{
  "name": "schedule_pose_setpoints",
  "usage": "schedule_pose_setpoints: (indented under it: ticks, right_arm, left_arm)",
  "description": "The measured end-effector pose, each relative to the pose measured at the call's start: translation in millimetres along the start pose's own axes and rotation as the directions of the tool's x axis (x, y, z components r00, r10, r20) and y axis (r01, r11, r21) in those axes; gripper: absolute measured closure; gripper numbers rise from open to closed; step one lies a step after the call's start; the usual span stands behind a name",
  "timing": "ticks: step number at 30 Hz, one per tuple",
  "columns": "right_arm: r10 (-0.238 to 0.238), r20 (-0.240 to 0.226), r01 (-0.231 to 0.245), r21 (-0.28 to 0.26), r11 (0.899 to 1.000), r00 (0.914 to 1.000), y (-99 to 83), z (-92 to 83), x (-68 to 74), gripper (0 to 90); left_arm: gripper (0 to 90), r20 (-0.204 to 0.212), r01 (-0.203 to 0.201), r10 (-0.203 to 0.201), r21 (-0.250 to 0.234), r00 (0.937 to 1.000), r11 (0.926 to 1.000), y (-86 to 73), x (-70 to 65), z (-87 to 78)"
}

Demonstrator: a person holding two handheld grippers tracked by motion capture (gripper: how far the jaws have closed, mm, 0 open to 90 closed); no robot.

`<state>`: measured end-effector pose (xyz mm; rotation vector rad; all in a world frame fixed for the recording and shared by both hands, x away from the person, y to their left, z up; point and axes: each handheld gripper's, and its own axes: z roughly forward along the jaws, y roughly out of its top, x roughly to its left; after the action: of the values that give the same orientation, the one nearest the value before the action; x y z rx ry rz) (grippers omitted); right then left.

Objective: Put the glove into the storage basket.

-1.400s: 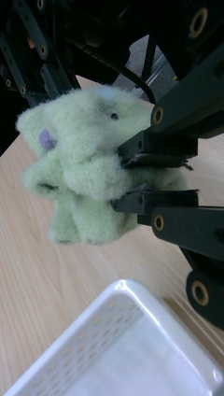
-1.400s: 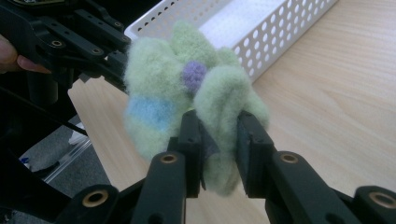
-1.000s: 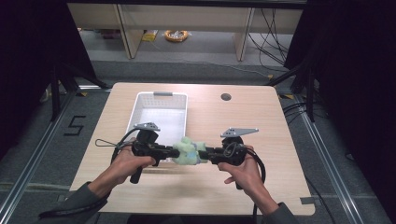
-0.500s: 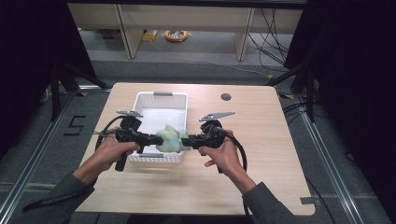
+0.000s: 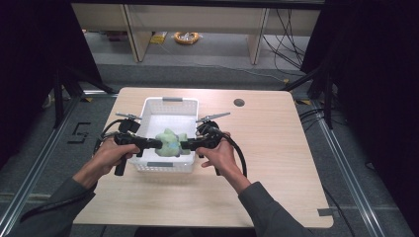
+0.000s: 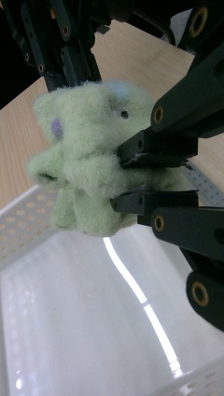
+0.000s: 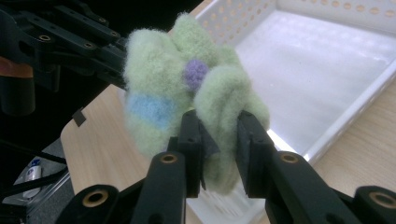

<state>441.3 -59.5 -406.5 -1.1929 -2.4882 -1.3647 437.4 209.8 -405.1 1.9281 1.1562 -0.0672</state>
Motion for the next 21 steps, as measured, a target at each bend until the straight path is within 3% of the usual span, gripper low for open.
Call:
schedule_pose_setpoints:
  ticks: [14,18,20,21]
  right_arm:
    - [0.034,0.044,-0.037,0.074,0.997,0.9985,5.3,44.6,-11.2,74.1]
    - [0.021,0.059,-0.028,0.111,0.993,0.998,7.5,55.1,-14.6,74.0]
    - [0.046,0.067,-0.055,0.14,0.989,0.9967,8.2,58.2,-14.2,73.9]
    - [0.043,0.082,-0.056,0.156,0.986,0.9957,9.1,61.1,-15.0,73.8]
  left_arm:
    - [77.1,-0.053,0.041,-0.04,0.032,0.9978,0.9986,-3.3,27.0,12.0]
    - [77.0,-0.053,0.054,-0.052,0.049,0.9972,0.9973,-5.0,34.3,16.9]
    - [76.9,-0.055,0.072,-0.069,0.05,0.9961,0.9962,-6.1,36.2,19.5]
    - [76.7,-0.07,0.059,-0.055,0.058,0.996,0.9966,-7.0,37.0,21.3]
